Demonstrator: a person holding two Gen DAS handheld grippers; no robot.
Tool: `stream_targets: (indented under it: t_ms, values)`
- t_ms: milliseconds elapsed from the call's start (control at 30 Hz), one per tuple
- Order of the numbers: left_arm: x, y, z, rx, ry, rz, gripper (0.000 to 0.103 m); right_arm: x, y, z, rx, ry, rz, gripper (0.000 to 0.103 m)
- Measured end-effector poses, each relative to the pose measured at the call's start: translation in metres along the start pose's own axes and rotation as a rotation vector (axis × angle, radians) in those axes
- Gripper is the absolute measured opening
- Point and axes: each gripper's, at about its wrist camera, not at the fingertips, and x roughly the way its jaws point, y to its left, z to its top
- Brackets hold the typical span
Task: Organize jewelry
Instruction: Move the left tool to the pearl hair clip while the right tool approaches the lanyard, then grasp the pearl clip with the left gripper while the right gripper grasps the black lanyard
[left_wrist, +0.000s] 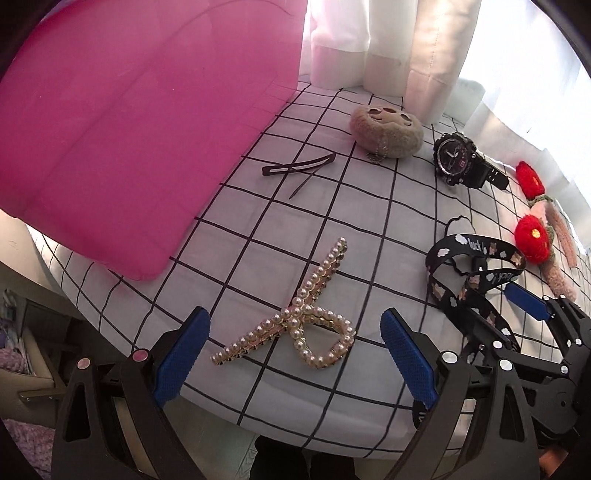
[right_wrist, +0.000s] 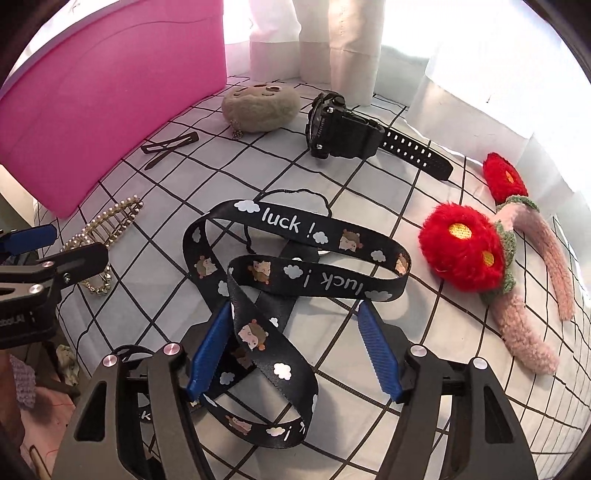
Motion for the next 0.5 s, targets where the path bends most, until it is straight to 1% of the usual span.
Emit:
stream_targets:
  t_ms: [233, 500]
  values:
    - [0.026, 0.001, -0.001, 0.02, 0.039, 0.027, 0.092, 0.001, 0.002, -0.001, 0.017, -0.019, -0.015, 0.068]
    - [0.029, 0.005, -0.003, 0.014, -0.012, -0.007, 0.094, 0.0, 0.006, -0.004, 0.026, -0.03, -0.021, 0.067]
